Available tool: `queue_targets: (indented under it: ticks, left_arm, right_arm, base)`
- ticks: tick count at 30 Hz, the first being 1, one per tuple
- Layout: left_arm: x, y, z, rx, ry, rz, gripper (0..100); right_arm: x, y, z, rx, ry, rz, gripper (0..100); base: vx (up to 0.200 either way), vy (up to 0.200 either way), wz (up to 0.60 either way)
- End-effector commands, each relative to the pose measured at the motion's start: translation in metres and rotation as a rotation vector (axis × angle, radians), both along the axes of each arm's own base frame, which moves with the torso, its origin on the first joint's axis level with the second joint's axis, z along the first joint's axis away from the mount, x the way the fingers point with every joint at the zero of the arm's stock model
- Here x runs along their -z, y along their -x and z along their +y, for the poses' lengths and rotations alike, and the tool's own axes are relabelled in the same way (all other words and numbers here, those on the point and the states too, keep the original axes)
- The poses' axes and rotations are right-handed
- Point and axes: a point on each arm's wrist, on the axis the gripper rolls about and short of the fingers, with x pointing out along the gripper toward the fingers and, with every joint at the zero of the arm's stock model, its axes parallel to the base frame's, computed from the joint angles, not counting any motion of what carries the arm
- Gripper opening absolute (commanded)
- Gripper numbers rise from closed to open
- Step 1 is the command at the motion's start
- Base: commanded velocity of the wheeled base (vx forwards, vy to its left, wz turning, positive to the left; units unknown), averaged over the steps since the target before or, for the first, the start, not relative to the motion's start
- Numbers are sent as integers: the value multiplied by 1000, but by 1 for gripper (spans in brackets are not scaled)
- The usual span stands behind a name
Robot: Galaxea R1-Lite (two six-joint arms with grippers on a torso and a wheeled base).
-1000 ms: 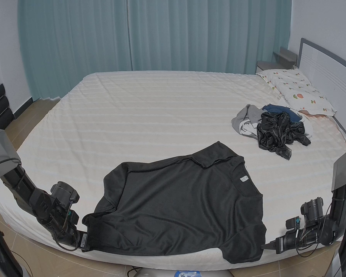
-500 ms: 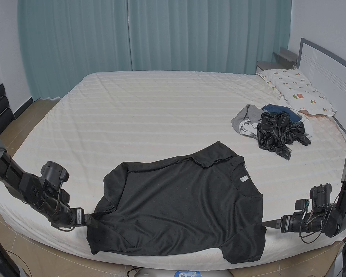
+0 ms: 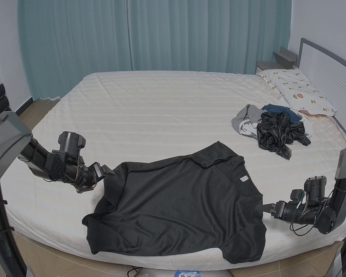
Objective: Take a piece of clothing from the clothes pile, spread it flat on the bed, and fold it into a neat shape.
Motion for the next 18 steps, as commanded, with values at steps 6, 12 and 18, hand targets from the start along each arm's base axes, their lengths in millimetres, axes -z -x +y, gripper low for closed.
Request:
queue_targets:
  ticks: [6, 12, 18]
  left_arm:
    - [60, -39, -5, -57, -43, -68, 100]
    - [62, -43, -4, -64, -34, -108, 100]
    - [72, -53, -3, -72, -39, -111, 0]
  right_arm:
    - [5, -3, 1, 4, -8, 9, 100]
    - [7, -3, 3, -3, -8, 16, 100]
    - [8, -2, 3, -5, -7, 19, 100]
  base:
    - [0, 0, 0]
    - [0, 0, 0]
    - [0, 0, 0]
